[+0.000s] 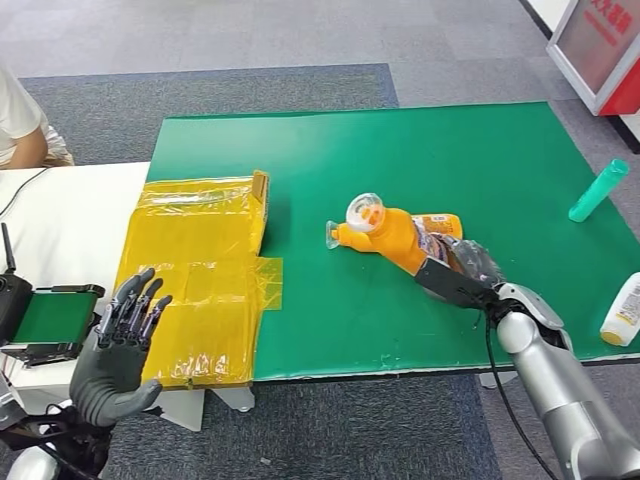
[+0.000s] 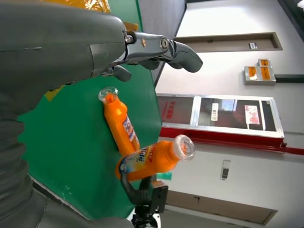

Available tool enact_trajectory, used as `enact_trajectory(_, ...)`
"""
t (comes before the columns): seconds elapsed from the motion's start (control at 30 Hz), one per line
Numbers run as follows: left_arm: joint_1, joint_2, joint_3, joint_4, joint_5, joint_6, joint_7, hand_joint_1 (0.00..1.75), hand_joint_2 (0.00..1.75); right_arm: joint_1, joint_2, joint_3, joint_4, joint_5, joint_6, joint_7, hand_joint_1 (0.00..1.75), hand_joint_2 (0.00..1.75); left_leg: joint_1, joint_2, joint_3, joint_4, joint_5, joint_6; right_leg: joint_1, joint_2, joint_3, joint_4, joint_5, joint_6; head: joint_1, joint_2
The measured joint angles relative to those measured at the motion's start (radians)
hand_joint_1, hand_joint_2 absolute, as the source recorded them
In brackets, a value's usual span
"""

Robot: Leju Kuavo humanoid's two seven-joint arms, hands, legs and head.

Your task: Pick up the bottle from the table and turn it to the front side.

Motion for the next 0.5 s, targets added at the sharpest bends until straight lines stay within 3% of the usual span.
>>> enact_trajectory(0.13, -0.004, 0.001, 0.003, 0.004, 0.002, 0.001, 0.004, 0.00, 1.75, 0.027, 0.005, -0.021, -0.059, -0.030, 0.004, -0.020, 1.75, 1.75, -0.001, 0.000, 0.000, 0.000, 0.000, 0.000, -0.001, 0.000, 0.000, 0.000, 0.000, 0.000, 0.000, 0.000)
enact_trajectory(0.27, -0.030, 0.002, 0.011, 0.024, 0.003, 0.036, 0.028, 0.00, 1.75, 0.074, 0.031, -0.035, -0.156, -0.183, 0.026, -0.095, 1.75, 1.75, -0.001, 0.000, 0.000, 0.000, 0.000, 0.000, -0.001, 0.000, 0.000, 0.000, 0.000, 0.000, 0.000, 0.000)
enact_trajectory(0.37, -0.080, -0.009, 0.024, 0.054, 0.025, 0.121, 0.096, 0.00, 1.75, 0.138, 0.069, -0.037, -0.278, -0.311, 0.028, -0.129, 1.75, 1.75, 0.000, 0.000, 0.000, 0.000, 0.000, 0.000, 0.000, 0.000, -0.001, 0.000, 0.000, 0.000, 0.000, 0.000)
enact_trajectory(0.5, -0.184, -0.024, 0.019, 0.098, 0.079, 0.207, 0.189, 0.00, 1.75, 0.211, 0.121, -0.015, -0.429, -0.350, -0.027, -0.151, 1.75, 1.75, 0.000, 0.000, 0.000, 0.000, 0.001, -0.001, 0.000, 0.000, -0.001, 0.000, 0.000, 0.000, 0.000, 0.000)
